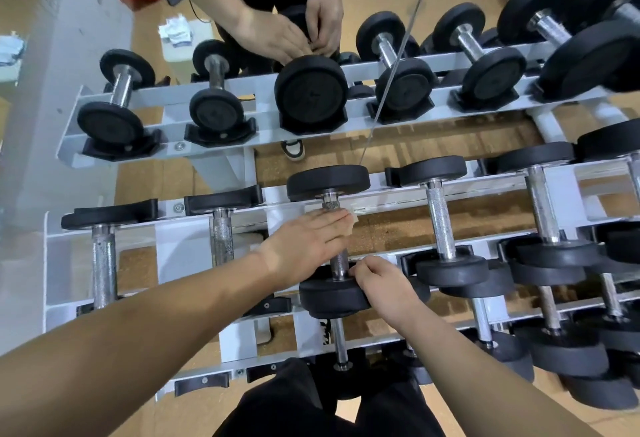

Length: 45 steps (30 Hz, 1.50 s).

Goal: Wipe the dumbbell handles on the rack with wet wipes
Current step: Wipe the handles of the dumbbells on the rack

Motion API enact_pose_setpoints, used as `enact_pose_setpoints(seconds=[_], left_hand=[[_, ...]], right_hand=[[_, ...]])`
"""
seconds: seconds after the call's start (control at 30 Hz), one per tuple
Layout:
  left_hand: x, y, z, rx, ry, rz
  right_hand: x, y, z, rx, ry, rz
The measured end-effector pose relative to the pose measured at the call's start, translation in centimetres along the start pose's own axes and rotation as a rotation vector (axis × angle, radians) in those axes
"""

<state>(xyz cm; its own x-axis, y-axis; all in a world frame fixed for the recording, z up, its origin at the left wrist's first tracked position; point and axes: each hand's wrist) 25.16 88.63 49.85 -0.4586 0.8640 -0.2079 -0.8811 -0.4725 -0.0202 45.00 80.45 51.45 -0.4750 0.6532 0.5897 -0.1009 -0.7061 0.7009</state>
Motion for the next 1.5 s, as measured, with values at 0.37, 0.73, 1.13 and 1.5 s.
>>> enact_pose_setpoints(seconds=[0.37,0.73,1.13,1.5], left_hand=[[-1.6,-1.9,0.2,-0.126,0.637,0.600],[-0.3,-2.2,1.1,-0.136,0.565,0.466],[-1.6,-2.5,1.3,-0.160,0.472,0.555],[-3.5,-1.2,0.4,-0.141,0.613,0.565]], right_hand=[[0.0,-0.4,0.0,-0.013,0.039,0.008],[-0.3,-0.5,0.2,-0.003,0.038,0.054],[-0.4,-0.9,0.1,-0.016,0.013,0.031],[-0.4,-0.6,0.1,-0.003,0.021,0.025]])
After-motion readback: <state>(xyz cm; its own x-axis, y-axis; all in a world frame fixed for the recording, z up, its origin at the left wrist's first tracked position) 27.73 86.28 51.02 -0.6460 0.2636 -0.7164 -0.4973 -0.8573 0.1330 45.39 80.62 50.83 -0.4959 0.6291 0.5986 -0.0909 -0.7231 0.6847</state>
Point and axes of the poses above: each hand's wrist, its own y-axis away from the middle knuckle, its own z-axis out of the back of the hand, x = y × z
